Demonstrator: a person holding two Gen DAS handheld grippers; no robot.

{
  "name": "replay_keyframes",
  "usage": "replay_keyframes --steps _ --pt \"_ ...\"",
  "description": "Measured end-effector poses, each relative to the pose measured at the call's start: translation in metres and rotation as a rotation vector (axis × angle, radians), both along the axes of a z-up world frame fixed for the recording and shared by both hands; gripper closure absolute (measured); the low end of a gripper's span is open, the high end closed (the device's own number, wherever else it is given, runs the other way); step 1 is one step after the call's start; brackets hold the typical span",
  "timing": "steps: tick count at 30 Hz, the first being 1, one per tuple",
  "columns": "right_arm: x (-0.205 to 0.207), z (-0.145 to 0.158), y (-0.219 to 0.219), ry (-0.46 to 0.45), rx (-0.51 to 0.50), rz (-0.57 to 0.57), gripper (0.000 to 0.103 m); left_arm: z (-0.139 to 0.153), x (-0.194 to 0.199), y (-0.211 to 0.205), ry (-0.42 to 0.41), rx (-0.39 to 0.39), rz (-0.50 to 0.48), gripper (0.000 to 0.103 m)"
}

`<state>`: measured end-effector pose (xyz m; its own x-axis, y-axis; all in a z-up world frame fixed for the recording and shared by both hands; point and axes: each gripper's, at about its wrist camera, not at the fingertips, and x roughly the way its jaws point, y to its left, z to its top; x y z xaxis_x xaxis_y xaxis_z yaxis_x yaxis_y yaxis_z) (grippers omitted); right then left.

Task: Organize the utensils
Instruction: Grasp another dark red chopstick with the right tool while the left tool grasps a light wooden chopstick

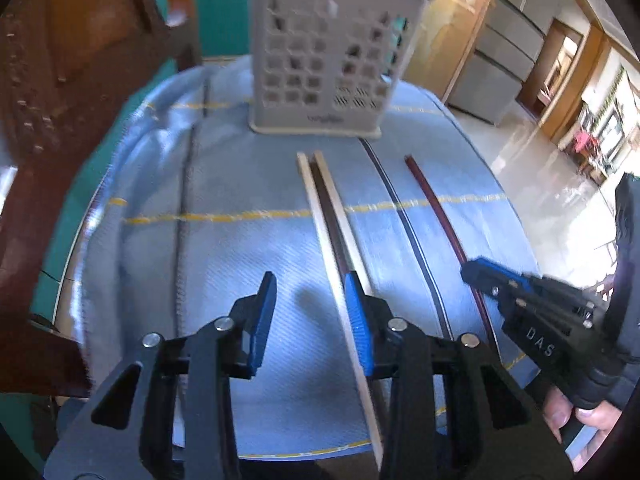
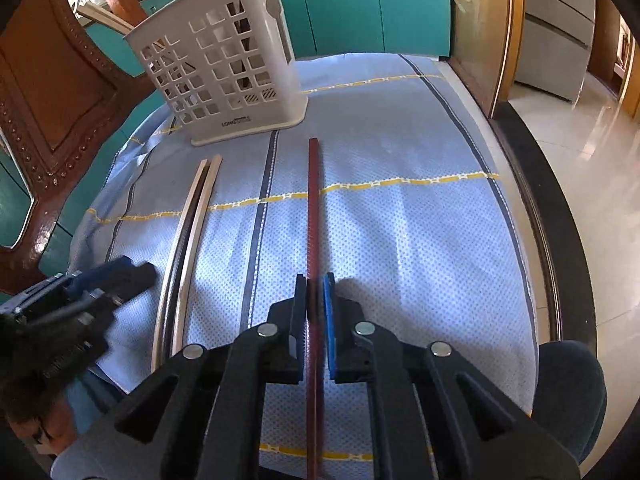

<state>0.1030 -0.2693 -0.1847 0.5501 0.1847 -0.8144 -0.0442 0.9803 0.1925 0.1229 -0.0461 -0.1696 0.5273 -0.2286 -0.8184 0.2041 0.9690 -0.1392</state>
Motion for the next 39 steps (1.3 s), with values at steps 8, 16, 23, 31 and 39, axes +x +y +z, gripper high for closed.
replay_keyframes --steps 8,16,23,31,39 --pt "0.0 -0.001 0.003 -0.016 -0.01 0.02 0.089 -0.01 0.001 -0.007 0.013 0.038 -0.007 0.081" --pt "-0.001 -0.001 0.006 -0.028 -0.029 0.036 0.086 -0.01 -0.003 -0.002 0.004 0.063 0.016 0.086" --pt "-0.002 -0.002 0.006 -0.029 -0.021 0.041 0.084 -0.011 -0.002 -0.003 0.004 0.07 0.017 0.086" --pt "-0.003 -0.002 0.01 -0.038 -0.022 0.053 0.077 -0.01 -0.004 -0.004 0.002 0.074 0.019 0.086" --pt "-0.003 -0.002 0.013 -0.042 -0.026 0.059 0.072 -0.01 -0.004 -0.004 0.001 0.077 0.019 0.086"
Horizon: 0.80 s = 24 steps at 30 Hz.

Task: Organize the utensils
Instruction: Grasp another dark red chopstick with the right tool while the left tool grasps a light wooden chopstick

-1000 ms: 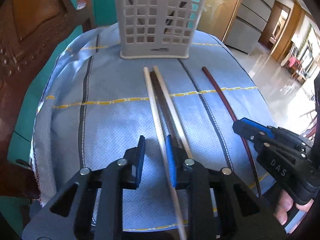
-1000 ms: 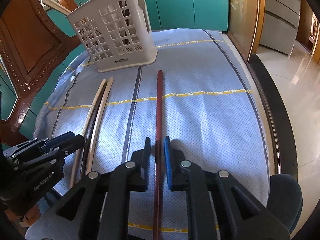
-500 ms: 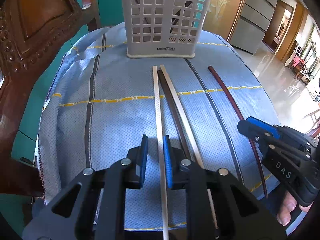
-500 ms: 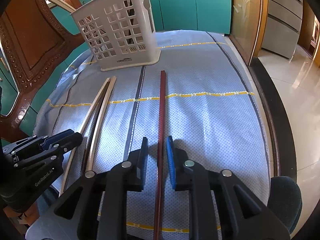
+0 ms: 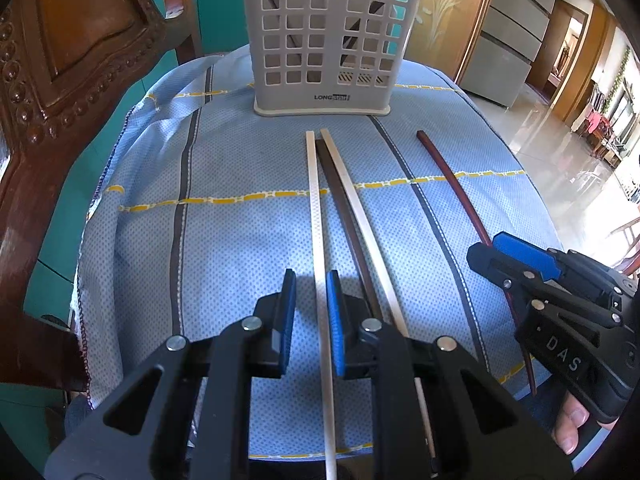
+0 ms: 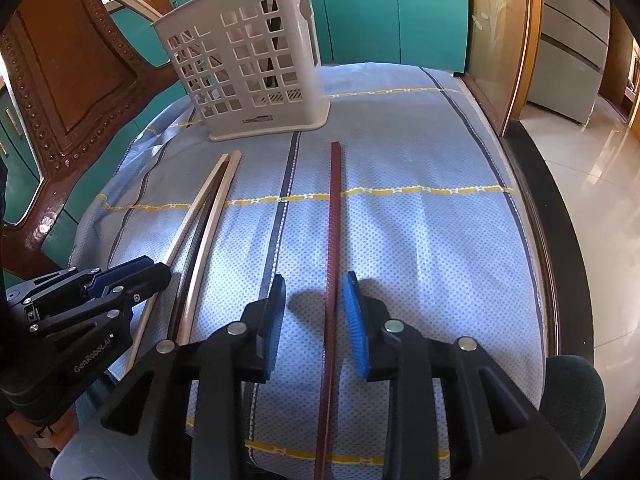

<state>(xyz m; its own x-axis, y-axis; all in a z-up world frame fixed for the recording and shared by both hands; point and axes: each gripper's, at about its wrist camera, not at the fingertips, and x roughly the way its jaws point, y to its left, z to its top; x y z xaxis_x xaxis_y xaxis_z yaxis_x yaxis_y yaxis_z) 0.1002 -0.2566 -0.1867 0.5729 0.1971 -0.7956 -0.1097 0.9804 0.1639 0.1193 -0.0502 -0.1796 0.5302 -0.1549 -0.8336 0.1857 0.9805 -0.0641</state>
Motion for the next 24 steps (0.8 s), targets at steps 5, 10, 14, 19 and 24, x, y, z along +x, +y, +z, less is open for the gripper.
replay_keyframes --steps 5,10,14,19,24 --pt "-0.0006 0.0002 0.0028 -0.004 -0.007 0.005 0.069 0.0004 -0.0002 -0.0002 -0.002 0.001 0.0 0.086" --pt "-0.001 -0.0001 0.0048 -0.007 -0.013 0.008 0.066 0.0007 -0.0003 -0.0001 -0.002 0.001 0.001 0.086" --pt "-0.0007 -0.0004 0.0052 -0.008 -0.015 0.008 0.066 0.0005 -0.0004 -0.0003 -0.003 0.003 -0.001 0.086" --pt "-0.0012 -0.0003 0.0059 -0.009 -0.018 0.007 0.065 0.0005 -0.0004 0.0 -0.003 0.003 -0.001 0.086" --pt "-0.0019 0.0 0.0079 -0.01 -0.02 0.013 0.06 0.0004 -0.0006 -0.0004 -0.004 0.003 -0.001 0.086"
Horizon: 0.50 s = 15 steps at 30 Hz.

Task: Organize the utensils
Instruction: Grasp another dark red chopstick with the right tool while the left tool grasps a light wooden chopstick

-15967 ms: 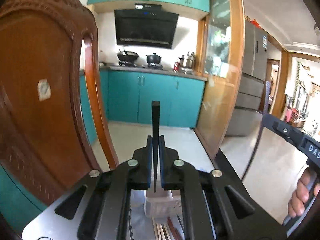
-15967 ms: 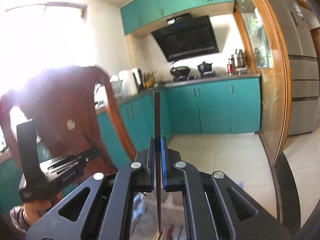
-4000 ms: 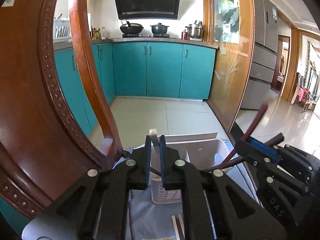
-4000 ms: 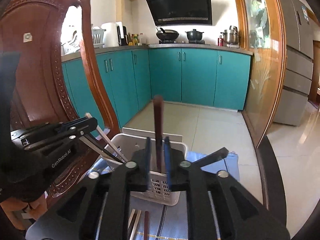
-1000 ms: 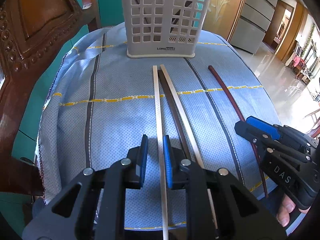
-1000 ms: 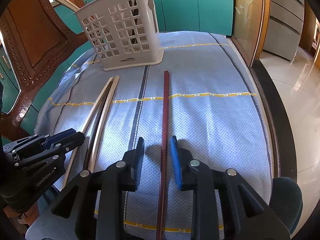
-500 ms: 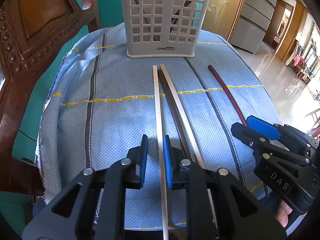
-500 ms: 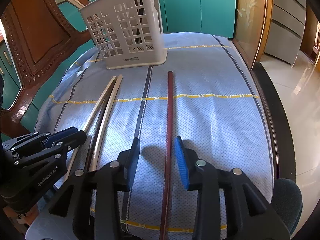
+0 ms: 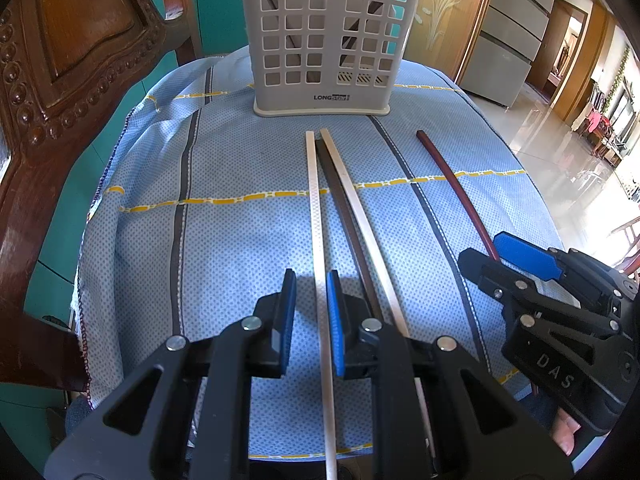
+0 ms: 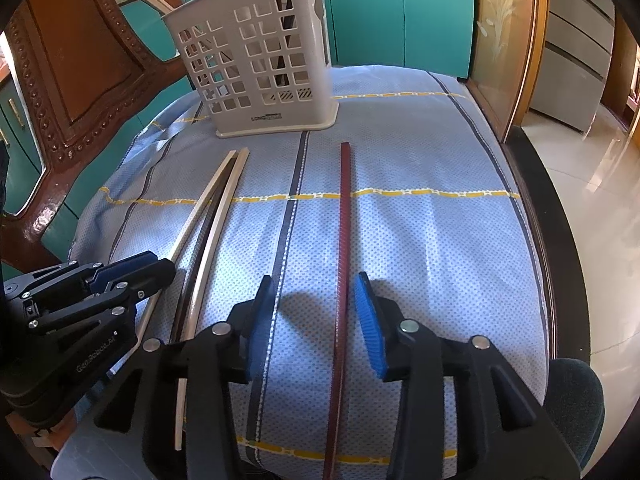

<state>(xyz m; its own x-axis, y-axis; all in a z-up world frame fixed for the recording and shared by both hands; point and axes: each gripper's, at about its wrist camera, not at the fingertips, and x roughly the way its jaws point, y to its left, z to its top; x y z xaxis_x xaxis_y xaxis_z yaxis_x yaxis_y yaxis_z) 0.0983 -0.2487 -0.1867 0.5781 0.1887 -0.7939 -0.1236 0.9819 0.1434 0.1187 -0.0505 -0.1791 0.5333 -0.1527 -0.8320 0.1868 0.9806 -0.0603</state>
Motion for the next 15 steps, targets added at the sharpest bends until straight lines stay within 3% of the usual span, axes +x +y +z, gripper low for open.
replay_keyframes --steps 15 --pt "-0.0026 0.0008 0.0038 -0.006 -0.01 0.011 0.055 0.0002 -0.0008 0.0 -0.002 0.003 0.0 0.086"
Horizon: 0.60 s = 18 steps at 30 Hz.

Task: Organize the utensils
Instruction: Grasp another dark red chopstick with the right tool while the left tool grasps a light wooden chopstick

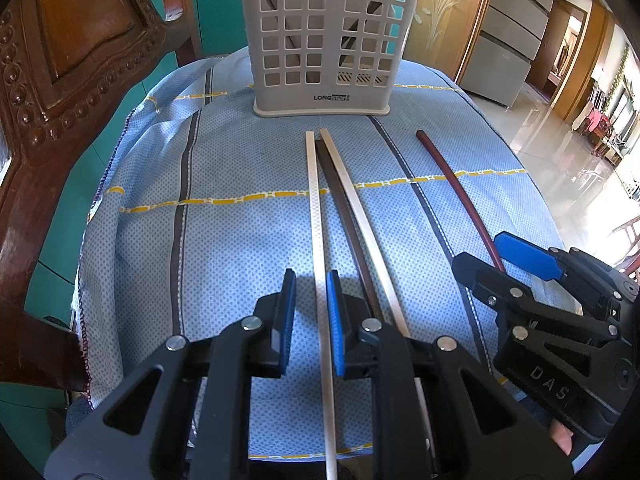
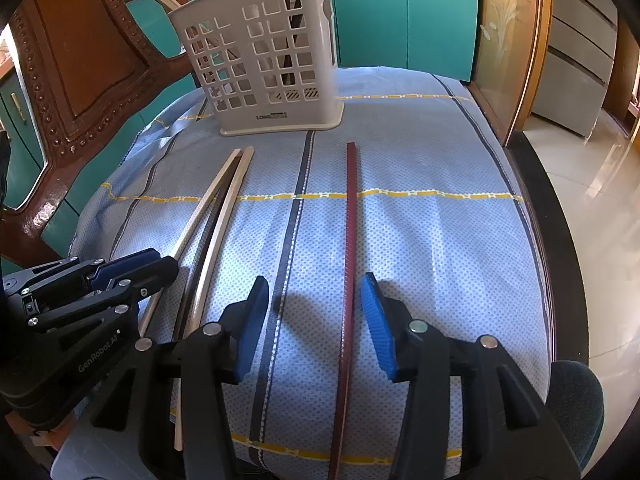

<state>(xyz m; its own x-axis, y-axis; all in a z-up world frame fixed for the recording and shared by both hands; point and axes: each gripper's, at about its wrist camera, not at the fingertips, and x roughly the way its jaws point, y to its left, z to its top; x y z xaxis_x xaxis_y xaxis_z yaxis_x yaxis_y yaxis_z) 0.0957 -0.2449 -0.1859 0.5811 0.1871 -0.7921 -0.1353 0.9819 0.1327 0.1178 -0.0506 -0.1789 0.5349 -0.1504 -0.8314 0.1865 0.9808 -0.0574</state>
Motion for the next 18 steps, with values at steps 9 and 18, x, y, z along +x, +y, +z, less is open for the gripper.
replay_keyframes --steps 9,18 --pt "-0.001 0.0 0.0 -0.001 -0.003 0.005 0.054 0.001 0.0 0.0 -0.003 -0.001 0.0 0.087" --pt "0.0 -0.001 0.0 0.001 -0.002 0.007 0.054 0.005 0.001 0.016 -0.009 -0.04 0.046 0.097"
